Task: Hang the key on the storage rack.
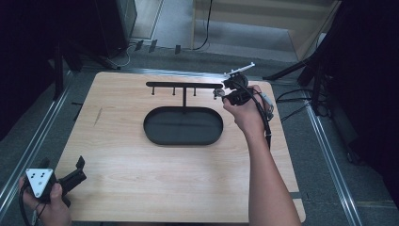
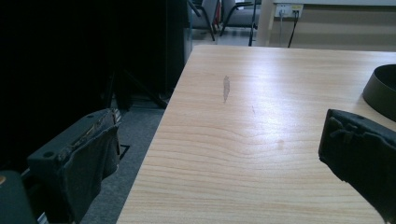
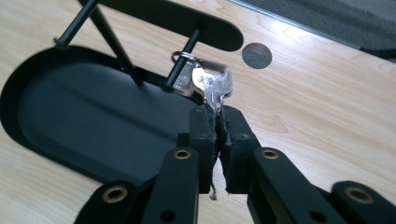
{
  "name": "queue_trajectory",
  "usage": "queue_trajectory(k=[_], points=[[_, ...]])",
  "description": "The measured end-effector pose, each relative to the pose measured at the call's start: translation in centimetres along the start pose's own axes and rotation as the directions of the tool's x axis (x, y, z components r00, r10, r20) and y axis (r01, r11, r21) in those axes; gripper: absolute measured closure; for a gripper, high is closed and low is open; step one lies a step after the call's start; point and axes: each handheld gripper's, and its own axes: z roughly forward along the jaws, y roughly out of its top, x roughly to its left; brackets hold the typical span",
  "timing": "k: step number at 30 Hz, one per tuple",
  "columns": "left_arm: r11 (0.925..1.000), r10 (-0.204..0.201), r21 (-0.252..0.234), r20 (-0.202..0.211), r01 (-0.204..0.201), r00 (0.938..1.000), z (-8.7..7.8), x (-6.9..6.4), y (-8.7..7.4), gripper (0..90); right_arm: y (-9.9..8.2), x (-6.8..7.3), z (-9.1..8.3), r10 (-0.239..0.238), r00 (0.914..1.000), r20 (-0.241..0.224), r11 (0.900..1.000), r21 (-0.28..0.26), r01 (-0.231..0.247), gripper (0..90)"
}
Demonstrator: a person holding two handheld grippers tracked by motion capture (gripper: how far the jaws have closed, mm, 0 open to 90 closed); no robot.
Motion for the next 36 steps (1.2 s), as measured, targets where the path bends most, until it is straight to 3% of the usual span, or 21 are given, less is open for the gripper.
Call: queue_trajectory(k=[3, 8, 10, 15, 22, 29, 31, 36], points=[[1.0000, -0.001, 0.002, 0.000, 0.001, 1.0000, 0.0, 0.0, 0.0, 0.0, -0.2, -0.4, 0.3, 0.040, 0.9989, 0.026, 0.9988, -0.028, -0.039, 71.5], [1.0000, 0.000, 0.005, 0.001, 0.000, 1.0000, 0.0, 0.0, 0.0, 0.0, -1.3, -1.4, 0.5, 0.075, 0.9967, 0.032, 0.9970, -0.024, -0.074, 67.0], [1.0000, 0.003, 0.006, 0.001, -0.003, 1.0000, 0.0, 0.0, 0.0, 0.0, -2.3, -2.0, 0.7, 0.095, 0.9951, 0.026, 0.9954, -0.010, -0.095, 63.0], [1.0000, 0.007, 0.006, -0.003, -0.007, 1.0000, 0.1, -0.1, 0.0, 0.0, -4.2, -2.5, 1.2, 0.093, 0.9944, 0.049, 0.9953, 0.020, -0.095, 55.3], [0.9999, 0.010, 0.007, -0.003, -0.010, 0.9999, 0.1, -0.1, 0.0, 0.0, -6.6, -3.5, 1.6, 0.112, 0.9926, 0.047, 0.9918, 0.057, -0.114, 49.7], [0.9999, 0.011, 0.005, -0.001, -0.011, 0.9999, 0.1, -0.2, 0.0, 0.0, -9.9, -5.0, 1.9, 0.161, 0.9865, 0.033, 0.9813, 0.102, -0.163, 45.3], [0.9999, 0.011, 0.006, -0.001, -0.011, 0.9999, 0.1, -0.1, 0.0, 0.0, -10.1, -5.1, 1.9, 0.163, 0.9861, 0.034, 0.9804, 0.107, -0.166, 44.5], [0.9999, 0.013, 0.005, 0.000, -0.013, 0.9999, 0.1, -0.2, 0.0, 0.0, -12.2, -5.7, 2.2, 0.178, 0.9834, 0.037, 0.9737, 0.139, -0.181, 36.0]])
